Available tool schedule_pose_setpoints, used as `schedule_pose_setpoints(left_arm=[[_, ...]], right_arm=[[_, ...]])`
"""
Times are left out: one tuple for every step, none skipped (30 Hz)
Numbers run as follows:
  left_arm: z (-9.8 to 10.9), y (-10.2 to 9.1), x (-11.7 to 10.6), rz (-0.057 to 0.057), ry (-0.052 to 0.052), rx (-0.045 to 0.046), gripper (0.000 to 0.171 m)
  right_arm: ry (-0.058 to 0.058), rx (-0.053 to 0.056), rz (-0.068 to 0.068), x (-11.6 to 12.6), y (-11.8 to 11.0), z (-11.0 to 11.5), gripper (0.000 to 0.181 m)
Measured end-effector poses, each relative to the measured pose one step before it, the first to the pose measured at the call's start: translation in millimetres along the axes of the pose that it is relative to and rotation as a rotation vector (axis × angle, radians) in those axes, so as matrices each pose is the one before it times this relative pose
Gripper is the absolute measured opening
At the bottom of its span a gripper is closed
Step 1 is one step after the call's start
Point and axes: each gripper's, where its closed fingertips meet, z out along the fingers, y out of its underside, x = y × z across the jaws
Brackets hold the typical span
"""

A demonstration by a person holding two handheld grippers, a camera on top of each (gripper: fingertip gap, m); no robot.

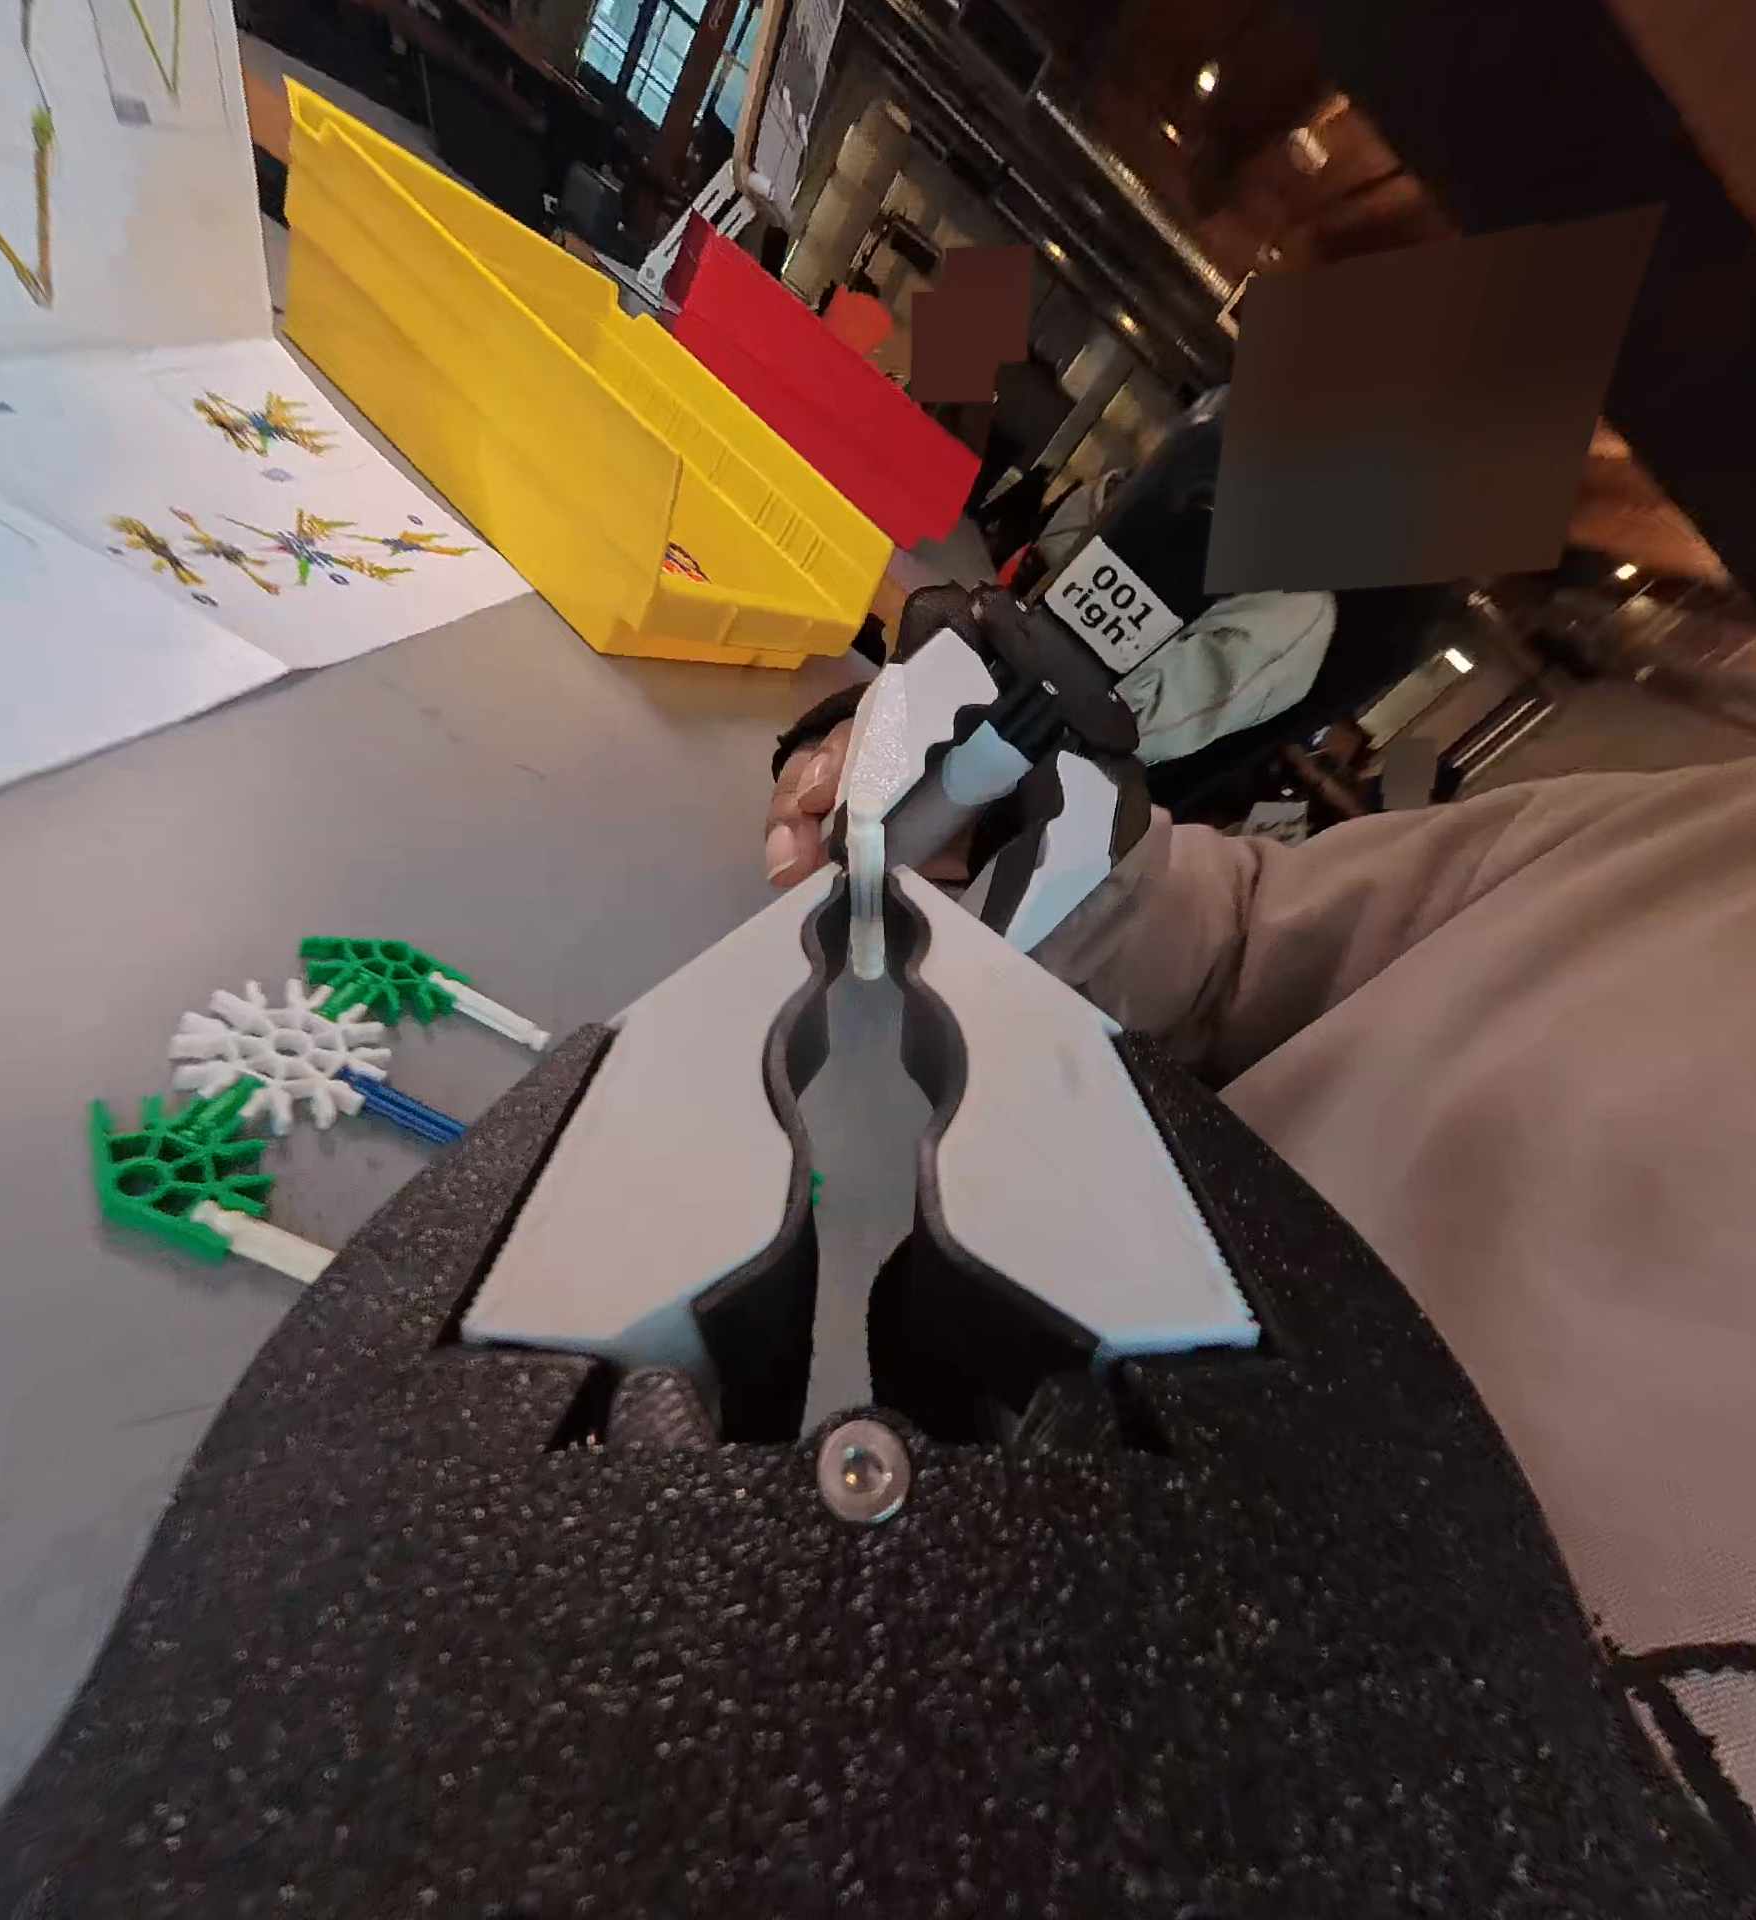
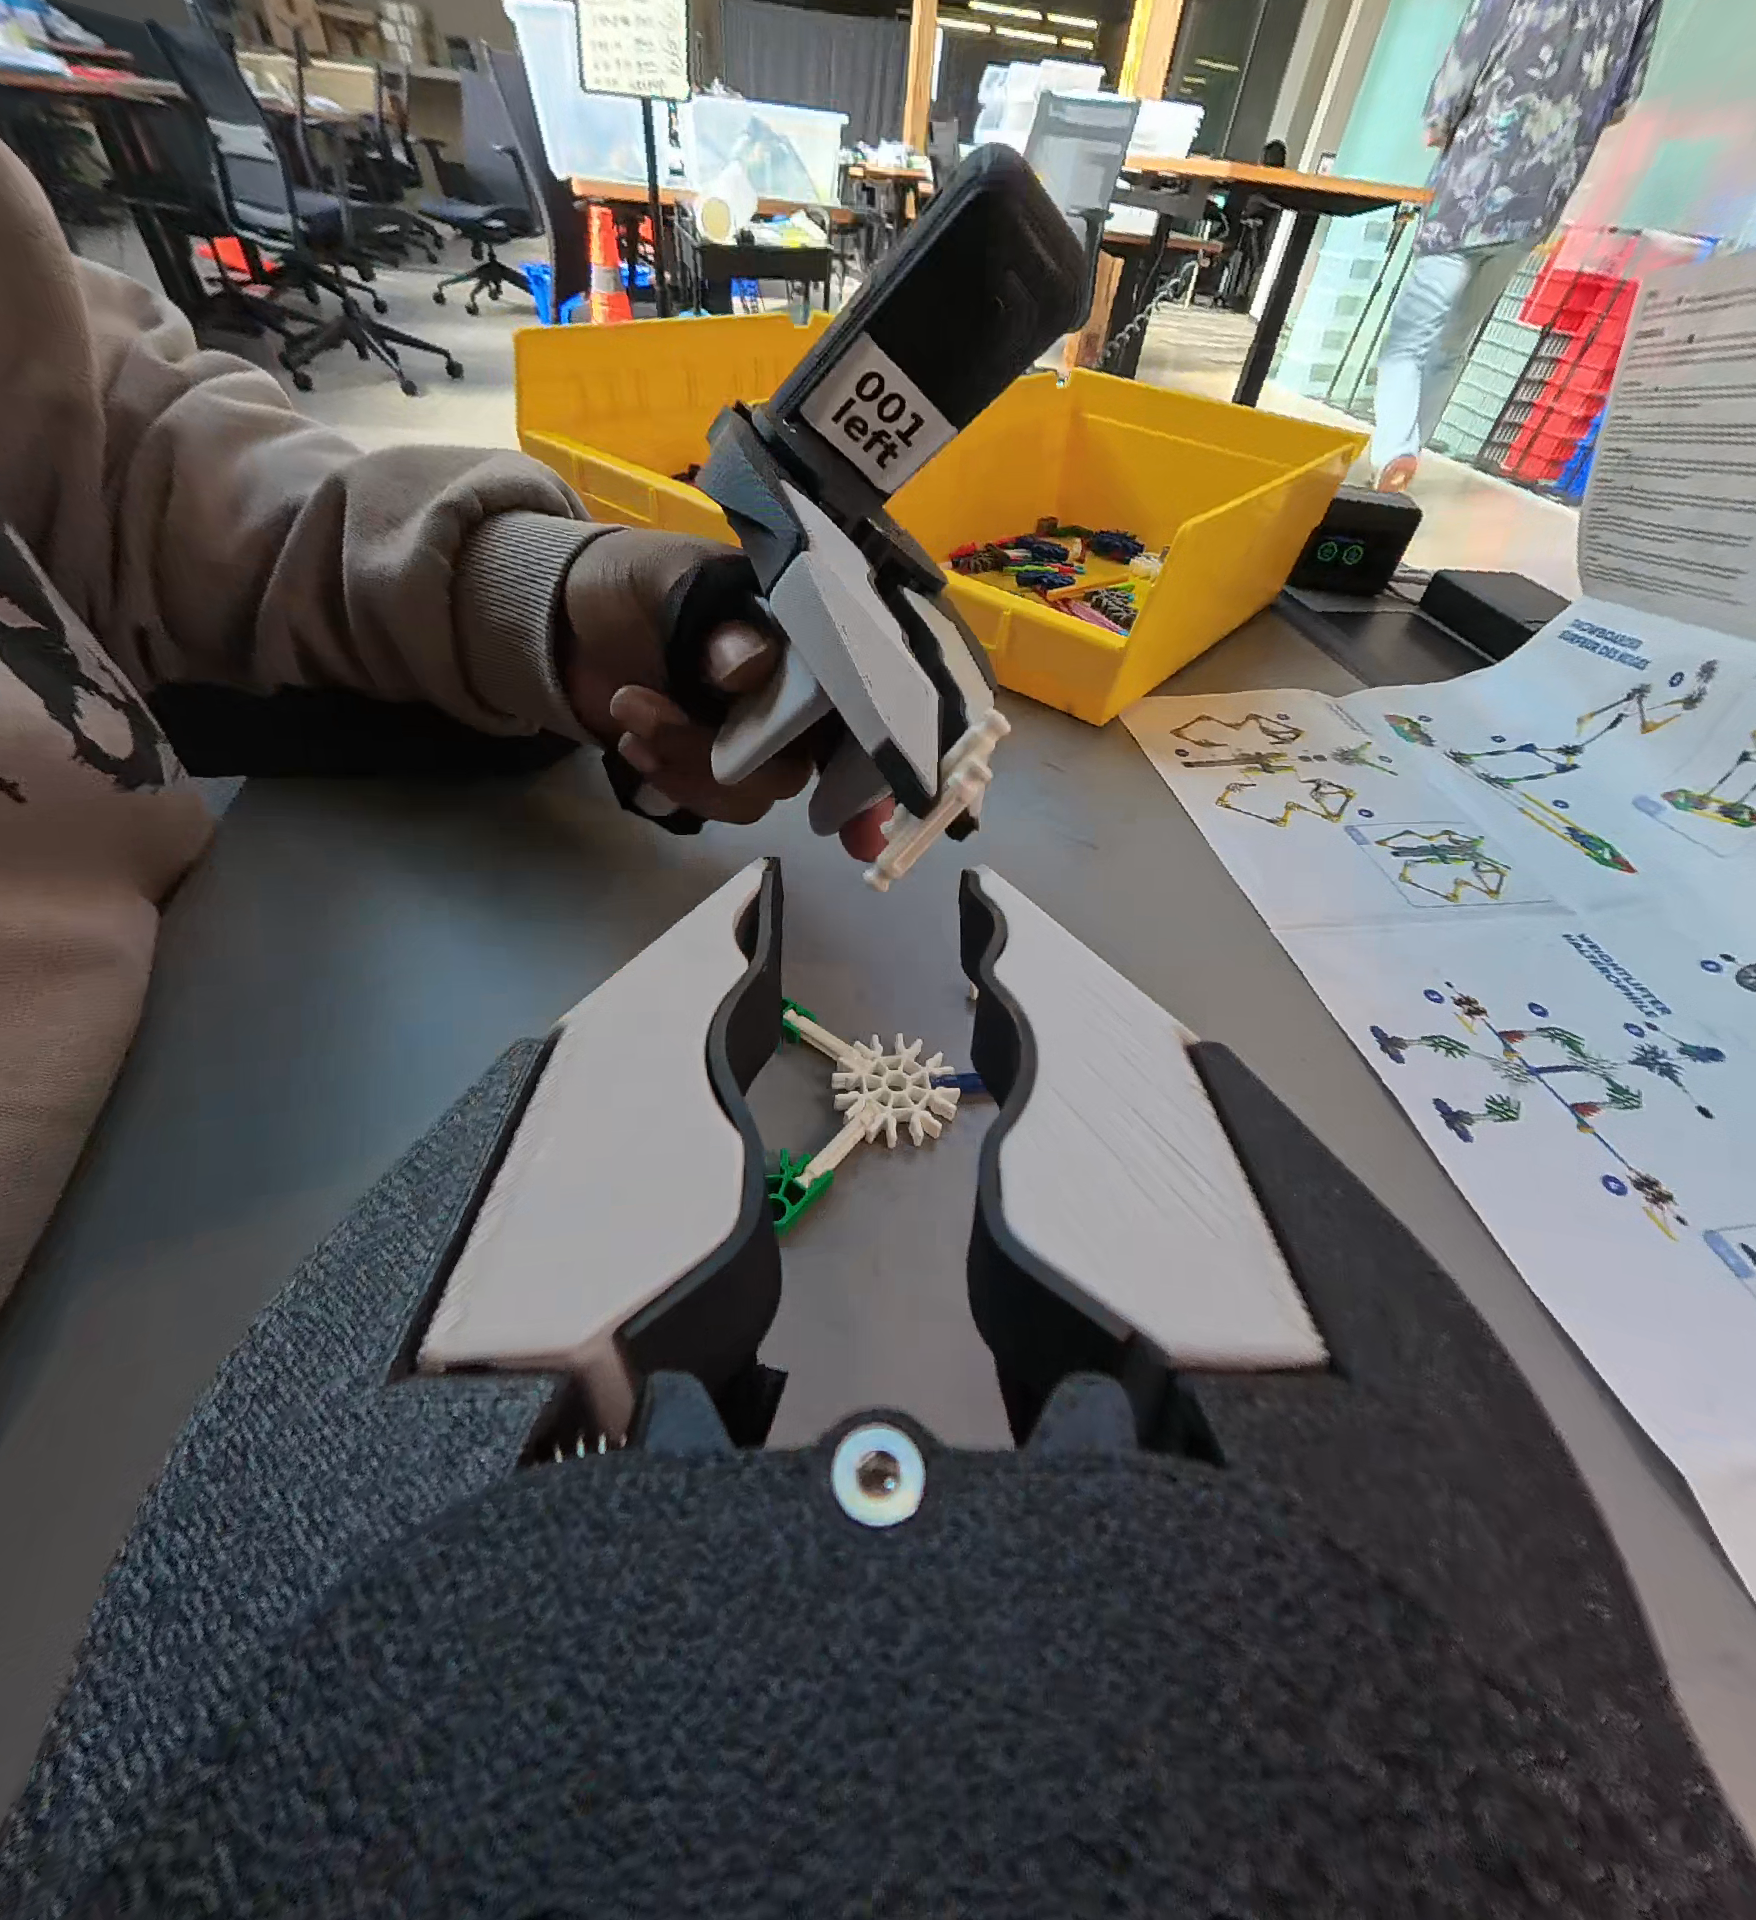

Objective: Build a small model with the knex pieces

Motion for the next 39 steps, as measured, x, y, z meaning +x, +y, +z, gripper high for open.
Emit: schedule_pose_setpoints(left_arm=[[0.77,1.89,-0.48,-0.0333,0.0159,0.01378,0.004],[0.21,2.16,-0.64,-0.0204,0.0131,0.00793,0.004],[0.36,2.46,-1.57,-0.0192,0.0083,0.00086,0.004],[0.39,1.55,-2.14,-0.0143,0.0008,0.00292,0.004],[0.51,1.01,-0.69,-0.0094,0.0056,0.00315,0.004],[0.40,0.48,0.31,-0.0061,0.0081,0.00204,0.004],[-0.13,-0.30,-0.48,0.0013,-0.0017,0.00593,0.004],[-0.41,-0.48,-0.60,0.0049,-0.0042,0.00536,0.004],[-0.27,0.02,0.45,0.0016,0.0021,0.00057,0.004],[-0.21,-0.02,0.39,0.0002,0.0014,0.00140,0.004],[-0.34,-0.34,0.14,0.0022,-0.0019,0.00388,0.004],[-0.34,-0.29,0.42,0.0034,-0.0005,0.00272,0.004],[-0.28,-0.41,0.65,0.0040,-0.0002,0.00313,0.004],[-0.31,-0.75,0.07,0.0078,-0.0052,0.00586,0.004],[-0.08,-0.31,-0.19,0.0107,-0.0076,0.00348,0.004],[0.30,0.29,-0.16,0.0116,-0.0074,-0.00028,0.004],[0.60,0.26,0.13,0.0130,-0.0056,0.00064,0.004],[0.70,0.24,1.32,0.0113,0.0017,0.00094,0.004],[0.60,0.25,1.00,0.0091,0.0020,-0.00033,0.004],[-0.26,-0.20,-0.01,0.0105,-0.0038,-0.00073,0.004],[-0.54,-0.19,-0.25,0.0106,-0.0038,-0.00565,0.004],[-0.69,0.40,-0.64,0.0114,-0.0067,-0.01316,0.004],[-1.24,0.24,-2.07,0.0165,-0.0162,-0.01523,0.004],[-2.40,-0.52,-3.79,0.0221,-0.0284,-0.01311,0.004],[-3.64,-0.78,-5.85,0.0253,-0.0397,-0.01464,0.004],[-4.53,0.69,-8.34,0.0269,-0.0529,-0.02737,0.004],[-4.94,3.79,-11.14,0.0269,-0.0659,-0.05175,0.004],[-4.94,7.72,-12.25,0.0243,-0.0685,-0.07432,0.004],[-4.47,10.33,-12.25,0.0174,-0.0636,-0.08203,0.004],[-3.54,12.03,-11.56,0.0085,-0.0574,-0.08025,0.004],[-2.12,13.26,-11.65,-0.0045,-0.0536,-0.07702,0.004],[-0.48,12.48,-10.63,-0.0164,-0.0439,-0.06528,0.004],[0.70,9.93,-6.67,-0.0224,-0.0176,-0.04735,0.004],[1.12,6.21,-3.71,-0.0224,-0.0018,-0.02814,0.004],[0.76,2.35,-3.12,-0.0157,-0.0049,-0.00821,0.004],[0.14,0.01,-1.95,-0.0104,-0.0045,-0.00018,0.004],[-0.19,-0.09,-0.88,-0.0057,-0.0034,-0.00245,0.004],[-0.32,-0.02,-1.59,-0.0008,-0.0102,-0.00123,0.004],[-0.38,-0.04,-1.95,-0.0003,-0.0121,0.00220,0.004]], right_arm=[[0.0194,-0.0148,-0.0129,-0.03,0.49,2.27,0.032],[0.0232,-0.0195,-0.0045,1.48,1.54,2.35,0.028],[0.0183,-0.0194,-0.0001,1.18,2.08,1.81,0.020],[0.0082,-0.0125,0.0052,0.35,1.80,1.54,0.014],[-0.0055,-0.0053,0.0131,-1.04,1.08,1.32,0.012],[-0.0124,0.0001,0.0201,-1.44,0.47,1.04,0.012],[0.0009,0.0044,0.0223,1.10,0.09,0.34,0.012],[-0.0028,0.0037,0.0224,1.02,-0.02,0.20,0.012],[-0.0037,0.0034,0.0226,0.92,0.12,0.31,0.013],[-0.0038,0.0047,0.0215,0.74,-0.01,0.29,0.014],[-0.0051,0.0032,0.0186,0.24,0.18,0.47,0.015],[-0.0015,-0.0034,0.0149,0.60,1.10,0.70,0.018],[0.0094,-0.0108,0.0108,1.96,2.23,1.02,0.019],[0.0054,-0.0104,0.0057,1.20,2.08,1.01,0.019],[-0.0070,-0.0058,0.0068,-1.03,1.13,0.96,0.019],[-0.0142,-0.0005,0.0109,-2.44,-0.04,0.91,0.015],[-0.0089,0.0010,0.0152,-1.84,-0.50,1.12,0.012],[0.0015,-0.0028,0.0163,-0.42,0.02,1.27,0.009],[0.0017,-0.0013,0.0103,-0.13,-0.06,0.93,0.008],[0.0058,0.0018,0.0068,1.09,-0.27,-0.14,0.007],[0.0013,-0.0016,0.0118,1.24,0.16,-0.75,0.006],[-0.0036,-0.0059,0.0211,1.18,0.66,-0.72,0.005],[0.0028,-0.0042,0.0267,2.51,0.65,-1.00,0.004],[0.0136,-0.0092,0.0255,4.41,1.56,-1.44,0.004],[0.0251,-0.0181,0.0250,6.52,2.88,-1.90,0.004],[0.0394,-0.0247,0.0255,9.12,3.91,-2.38,0.004],[0.0414,-0.0361,0.0199,10.01,5.49,-2.67,0.004],[0.0370,-0.0583,0.0093,9.75,8.50,-2.66,0.004],[0.0315,-0.0761,-0.0069,8.85,11.40,-2.38,0.004],[0.0318,-0.0791,-0.0243,8.11,12.36,-2.09,0.004],[0.0386,-0.0712,-0.0328,7.79,11.40,-1.61,0.004],[0.0340,-0.0657,-0.0321,6.00,10.36,-0.99,0.004],[0.0245,-0.0408,-0.0218,3.67,6.59,-0.80,0.004],[-0.0014,-0.0243,-0.0094,-0.68,3.76,-0.96,0.004],[-0.0167,-0.0190,-0.0024,-3.12,2.86,-0.60,0.004],[-0.0066,-0.0097,-0.0024,-1.64,1.52,-0.39,0.004],[0.0017,-0.0127,-0.0020,-0.15,2.02,0.09,0.004],[0.0022,-0.0197,-0.0014,0.34,3.25,0.50,0.004],[0.0061,-0.0148,-0.0028,0.96,2.83,0.76,0.004]])
